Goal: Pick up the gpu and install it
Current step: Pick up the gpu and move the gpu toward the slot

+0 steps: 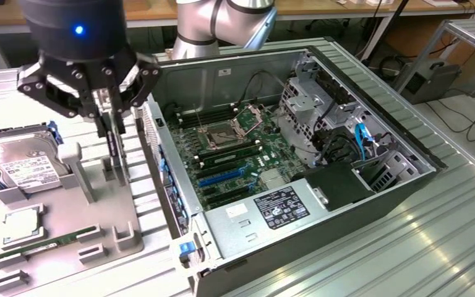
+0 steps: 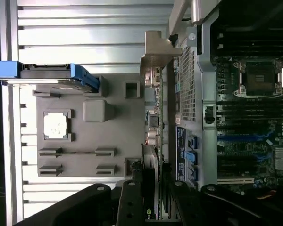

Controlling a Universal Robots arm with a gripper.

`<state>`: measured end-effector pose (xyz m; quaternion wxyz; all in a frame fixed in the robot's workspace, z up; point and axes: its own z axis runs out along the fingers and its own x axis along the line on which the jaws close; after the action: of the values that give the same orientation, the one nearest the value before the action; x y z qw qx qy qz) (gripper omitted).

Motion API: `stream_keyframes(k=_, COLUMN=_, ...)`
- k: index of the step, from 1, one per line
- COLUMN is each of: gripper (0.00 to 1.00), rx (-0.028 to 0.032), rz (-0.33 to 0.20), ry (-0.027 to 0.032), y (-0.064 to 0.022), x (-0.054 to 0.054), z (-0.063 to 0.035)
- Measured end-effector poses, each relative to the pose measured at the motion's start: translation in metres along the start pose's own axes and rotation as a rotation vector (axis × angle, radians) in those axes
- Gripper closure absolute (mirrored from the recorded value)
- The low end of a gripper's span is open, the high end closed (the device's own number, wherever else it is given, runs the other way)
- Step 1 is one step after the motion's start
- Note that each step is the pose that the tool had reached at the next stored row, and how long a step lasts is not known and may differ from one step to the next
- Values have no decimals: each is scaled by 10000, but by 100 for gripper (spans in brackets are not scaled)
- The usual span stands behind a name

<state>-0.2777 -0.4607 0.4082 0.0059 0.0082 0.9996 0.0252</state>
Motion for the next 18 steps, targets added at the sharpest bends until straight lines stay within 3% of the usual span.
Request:
stream_keyframes(k=10, gripper=74, rx=2, rz=7, ry=177, y=-62, x=-450, z=-439)
stream_keyframes(k=12, gripper=74, rx=4, rz=13, ry=241, y=-61, x=-567, z=-479)
stream_keyframes(k=18, gripper=74, rx=6, rz=18, ry=380, y=-57, x=-844, z=-476)
